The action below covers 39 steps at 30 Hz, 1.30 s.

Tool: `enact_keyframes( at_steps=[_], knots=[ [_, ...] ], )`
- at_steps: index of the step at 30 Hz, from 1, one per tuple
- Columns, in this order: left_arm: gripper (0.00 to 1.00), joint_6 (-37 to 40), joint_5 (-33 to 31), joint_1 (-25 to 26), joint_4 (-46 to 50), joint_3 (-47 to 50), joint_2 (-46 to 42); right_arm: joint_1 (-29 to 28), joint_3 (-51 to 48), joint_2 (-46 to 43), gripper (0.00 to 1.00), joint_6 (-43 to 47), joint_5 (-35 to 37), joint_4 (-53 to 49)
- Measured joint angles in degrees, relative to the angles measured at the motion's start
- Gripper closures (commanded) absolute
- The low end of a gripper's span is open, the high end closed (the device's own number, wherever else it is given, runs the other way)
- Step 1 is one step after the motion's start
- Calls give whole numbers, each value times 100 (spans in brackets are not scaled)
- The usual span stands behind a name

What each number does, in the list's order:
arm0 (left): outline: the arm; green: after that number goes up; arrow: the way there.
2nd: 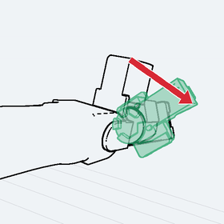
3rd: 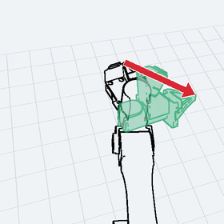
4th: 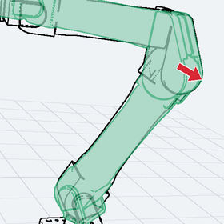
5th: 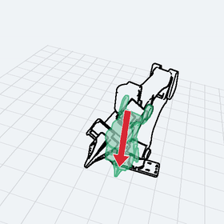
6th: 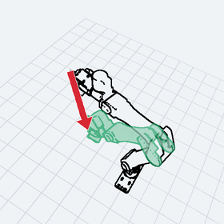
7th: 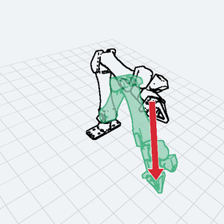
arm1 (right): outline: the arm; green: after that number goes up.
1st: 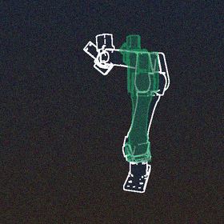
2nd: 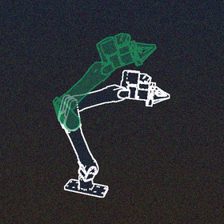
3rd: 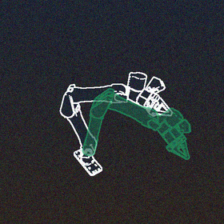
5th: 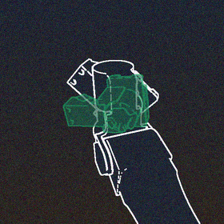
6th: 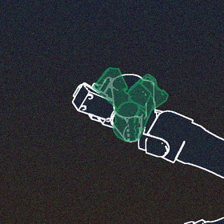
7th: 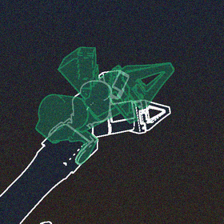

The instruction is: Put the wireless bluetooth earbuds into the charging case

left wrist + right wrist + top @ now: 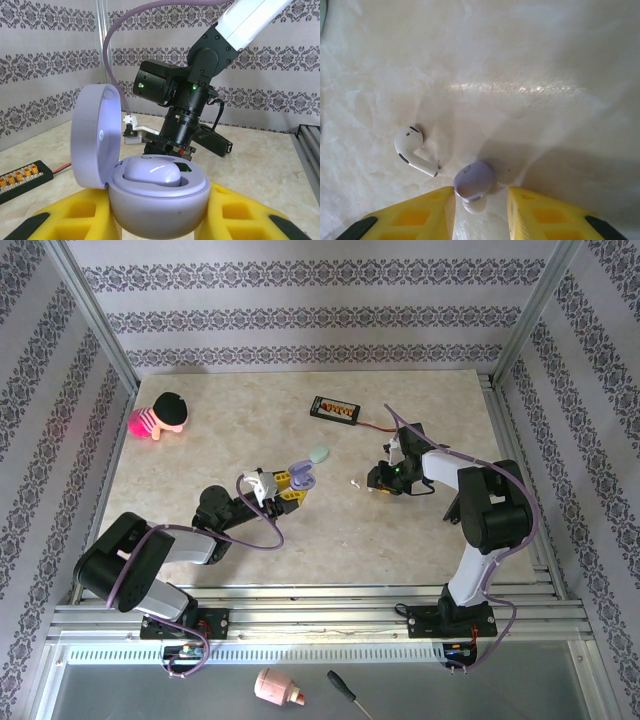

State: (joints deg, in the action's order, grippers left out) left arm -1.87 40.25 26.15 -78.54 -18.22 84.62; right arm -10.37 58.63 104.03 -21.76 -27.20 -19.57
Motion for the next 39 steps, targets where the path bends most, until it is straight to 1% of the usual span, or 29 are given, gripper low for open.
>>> enact_keyframes(
  at_steps=[4,7,10,14,18,25,28,31,39],
  knots=[
    [69,-2,0,0,0,0,0,0,0,0,68,-2,28,-22],
    [69,0,-2,0,0,0,-13,-59,31,0,66,2,216,-111],
    [69,0,-42,0,0,11,-35,-238,173,-20,65,0,697,-337],
    [69,2,-186,0,-13,111,-37,-649,350,-122,65,-92,1392,-514],
    [69,7,-264,-2,-13,190,-37,-944,494,-146,61,-247,1818,-601],
    [69,39,-310,-2,-17,258,-52,-1003,424,-275,59,-498,2330,-660],
    [69,44,-323,-2,-17,258,-57,-1099,184,-603,60,-636,2391,-590],
    [69,44,-323,-2,-17,258,-57,-1176,-46,-828,60,-841,2277,-354],
    [69,44,-319,-2,-17,258,-57,-1215,-264,-640,61,-1207,1884,188]
  ],
)
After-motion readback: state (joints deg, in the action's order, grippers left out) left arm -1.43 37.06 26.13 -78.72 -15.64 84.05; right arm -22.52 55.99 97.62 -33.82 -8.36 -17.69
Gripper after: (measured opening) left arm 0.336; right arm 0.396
